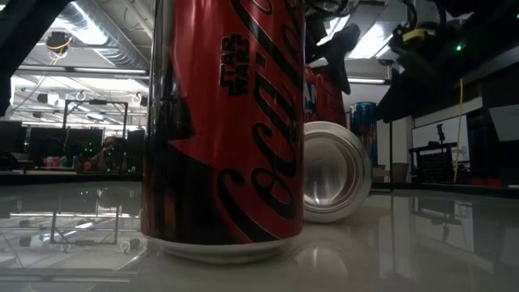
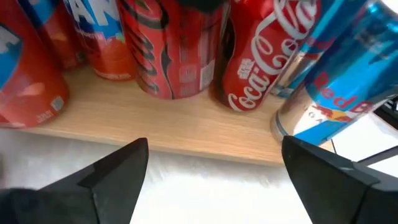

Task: Place canned beverage on shelf
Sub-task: Put the red black soda can on the shelf

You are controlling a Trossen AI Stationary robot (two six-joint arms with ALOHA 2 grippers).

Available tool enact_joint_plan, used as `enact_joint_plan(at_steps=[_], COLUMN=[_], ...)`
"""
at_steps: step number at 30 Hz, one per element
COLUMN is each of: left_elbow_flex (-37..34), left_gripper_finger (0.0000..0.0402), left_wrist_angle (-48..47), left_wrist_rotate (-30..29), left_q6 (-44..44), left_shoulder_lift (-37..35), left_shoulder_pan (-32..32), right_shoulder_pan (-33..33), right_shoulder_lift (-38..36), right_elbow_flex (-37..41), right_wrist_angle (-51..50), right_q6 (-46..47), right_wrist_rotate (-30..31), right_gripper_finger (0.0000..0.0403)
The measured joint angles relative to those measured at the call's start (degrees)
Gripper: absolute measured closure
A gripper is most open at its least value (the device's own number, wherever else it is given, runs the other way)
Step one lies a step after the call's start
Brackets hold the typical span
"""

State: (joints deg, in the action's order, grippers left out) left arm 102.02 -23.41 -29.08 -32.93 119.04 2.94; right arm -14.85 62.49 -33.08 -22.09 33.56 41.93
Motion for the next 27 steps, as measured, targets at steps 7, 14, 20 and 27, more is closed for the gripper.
enact_joint_plan(at_steps=[7,14,20,27], left_elbow_flex=[0.00,0.02,0.02,0.02], left_gripper_finger=[0.0101,0.0100,0.0099,0.0099], left_wrist_angle=[0.66,1.17,1.26,1.67], left_wrist_rotate=[-0.08,-0.13,-0.07,0.09], left_q6=[0.32,0.79,0.70,0.43], left_shoulder_lift=[1.81,2.28,2.28,2.32], left_shoulder_pan=[0.04,0.07,0.07,0.07], right_shoulder_pan=[0.00,0.00,-0.02,-0.11], right_shoulder_lift=[4.50,7.20,7.77,7.77], right_elbow_flex=[-0.02,-0.02,-0.02,-0.02], right_wrist_angle=[2.78,3.60,4.38,4.44], right_q6=[0.00,0.00,0.00,0.00], right_wrist_rotate=[1.92,2.03,1.74,0.96], right_gripper_finger=[0.0045,0.0045,0.0045,0.0045])
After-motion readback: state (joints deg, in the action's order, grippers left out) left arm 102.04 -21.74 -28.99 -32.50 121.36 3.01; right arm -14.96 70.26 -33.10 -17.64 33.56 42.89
